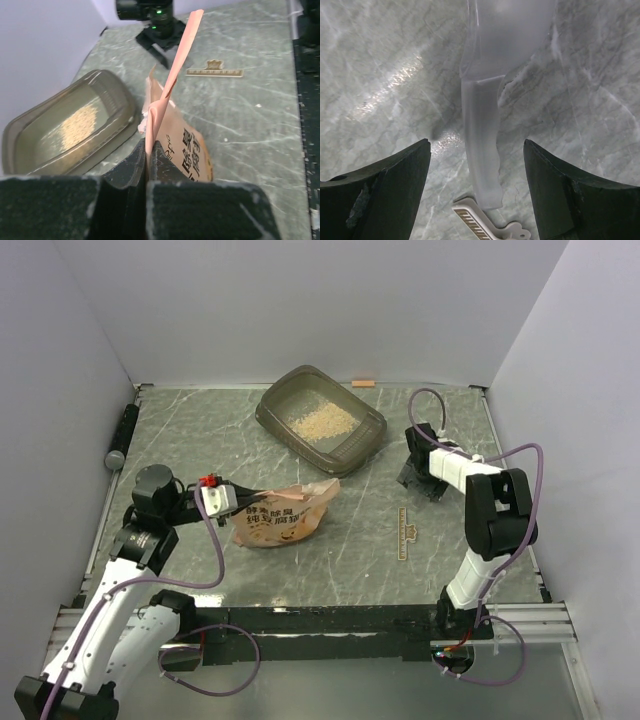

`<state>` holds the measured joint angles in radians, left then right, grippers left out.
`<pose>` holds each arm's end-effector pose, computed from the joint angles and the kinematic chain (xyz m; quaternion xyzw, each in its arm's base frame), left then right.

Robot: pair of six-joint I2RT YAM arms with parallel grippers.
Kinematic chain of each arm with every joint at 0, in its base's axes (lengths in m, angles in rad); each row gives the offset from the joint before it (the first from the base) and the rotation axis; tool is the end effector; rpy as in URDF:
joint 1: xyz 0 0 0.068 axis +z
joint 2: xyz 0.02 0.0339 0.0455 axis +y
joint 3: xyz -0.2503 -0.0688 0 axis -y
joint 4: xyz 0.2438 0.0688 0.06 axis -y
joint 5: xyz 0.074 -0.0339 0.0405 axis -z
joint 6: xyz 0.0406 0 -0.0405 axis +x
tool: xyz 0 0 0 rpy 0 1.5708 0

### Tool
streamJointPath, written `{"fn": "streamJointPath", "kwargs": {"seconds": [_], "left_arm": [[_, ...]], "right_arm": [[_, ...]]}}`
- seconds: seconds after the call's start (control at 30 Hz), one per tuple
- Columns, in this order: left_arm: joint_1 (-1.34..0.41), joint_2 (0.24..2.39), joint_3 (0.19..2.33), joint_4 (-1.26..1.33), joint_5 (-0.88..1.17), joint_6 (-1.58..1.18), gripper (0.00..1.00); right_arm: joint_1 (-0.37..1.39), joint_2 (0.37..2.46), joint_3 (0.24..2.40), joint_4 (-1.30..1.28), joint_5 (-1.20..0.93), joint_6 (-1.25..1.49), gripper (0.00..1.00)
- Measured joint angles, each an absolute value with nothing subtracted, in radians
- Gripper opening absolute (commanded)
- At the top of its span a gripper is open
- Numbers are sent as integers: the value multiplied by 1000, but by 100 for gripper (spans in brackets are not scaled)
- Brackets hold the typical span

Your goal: Fill the litter box with clean litter

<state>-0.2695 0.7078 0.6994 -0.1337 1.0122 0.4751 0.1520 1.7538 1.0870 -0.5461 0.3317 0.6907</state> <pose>0.1534 -0.0781 0.3207 0.5362 0.5000 -0.3055 0.6076 0.3318 0.0374 0.1507 0.2866 0.9277 -0.0764 0.2266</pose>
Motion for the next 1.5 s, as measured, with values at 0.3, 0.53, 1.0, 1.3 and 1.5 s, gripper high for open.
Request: {"fn": "streamJointPath", "kwargs": {"seconds": [0.3, 0.53, 1.0, 1.3, 1.5], "left_arm": [[-276, 710, 707, -131, 931, 504, 18], [-279, 716, 746, -108, 900, 503, 34], [-281, 953, 1250, -310, 802, 231, 41], [-281, 1048, 1336, -369, 884, -12, 40], [-283, 1053, 1336, -363, 1006, -89, 43]], "right_arm": [[152, 1796, 1128, -554, 319, 671, 33], [152, 1806, 1136, -556, 310, 654, 0], [210, 1420, 1151, -593, 316, 583, 0], [382, 1018, 1239, -637, -81, 301, 0], [439, 908, 1249, -774, -474, 101, 0]]}}
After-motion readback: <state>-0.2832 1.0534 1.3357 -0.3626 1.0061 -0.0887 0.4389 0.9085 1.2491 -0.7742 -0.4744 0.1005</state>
